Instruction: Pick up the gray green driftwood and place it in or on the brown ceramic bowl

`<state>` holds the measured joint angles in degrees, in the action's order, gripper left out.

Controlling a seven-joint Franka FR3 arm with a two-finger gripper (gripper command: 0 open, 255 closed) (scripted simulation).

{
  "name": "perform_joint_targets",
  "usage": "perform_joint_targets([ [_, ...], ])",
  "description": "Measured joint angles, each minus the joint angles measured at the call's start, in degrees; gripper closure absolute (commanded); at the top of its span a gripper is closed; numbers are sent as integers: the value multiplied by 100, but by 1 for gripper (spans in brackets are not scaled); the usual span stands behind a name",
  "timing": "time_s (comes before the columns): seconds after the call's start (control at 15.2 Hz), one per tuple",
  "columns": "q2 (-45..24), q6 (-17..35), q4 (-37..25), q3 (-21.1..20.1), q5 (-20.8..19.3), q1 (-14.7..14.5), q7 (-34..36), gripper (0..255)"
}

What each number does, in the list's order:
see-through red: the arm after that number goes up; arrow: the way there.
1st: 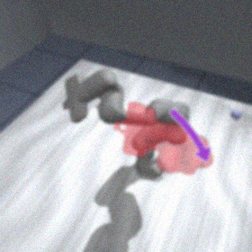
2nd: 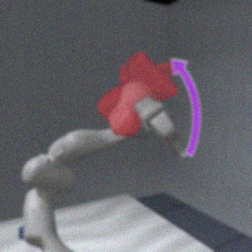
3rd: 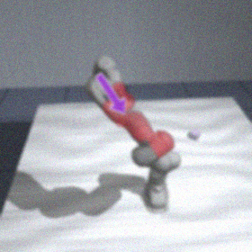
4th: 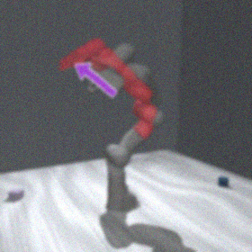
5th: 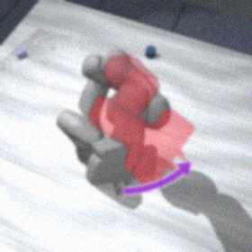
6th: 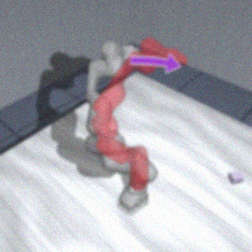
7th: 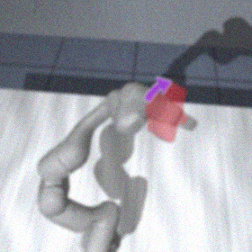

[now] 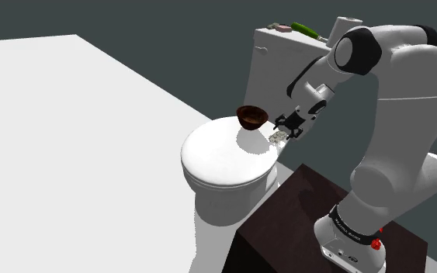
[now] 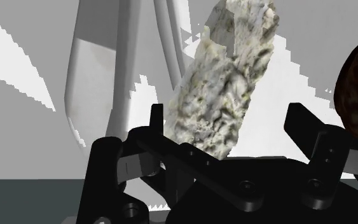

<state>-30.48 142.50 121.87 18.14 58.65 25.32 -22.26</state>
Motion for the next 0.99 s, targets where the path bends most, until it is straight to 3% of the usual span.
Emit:
perform_joint_targets([
  [0.07, 0, 0, 0, 0, 0, 0, 0, 255],
  [0.66, 0, 0, 0, 0, 0, 0, 0, 255],
  [0.73, 0, 0, 0, 0, 0, 0, 0, 0],
  [0.86, 43, 263, 102, 9, 129, -98, 98, 0],
  [0.99, 128, 1331, 337, 53, 545, -409, 433, 0],
])
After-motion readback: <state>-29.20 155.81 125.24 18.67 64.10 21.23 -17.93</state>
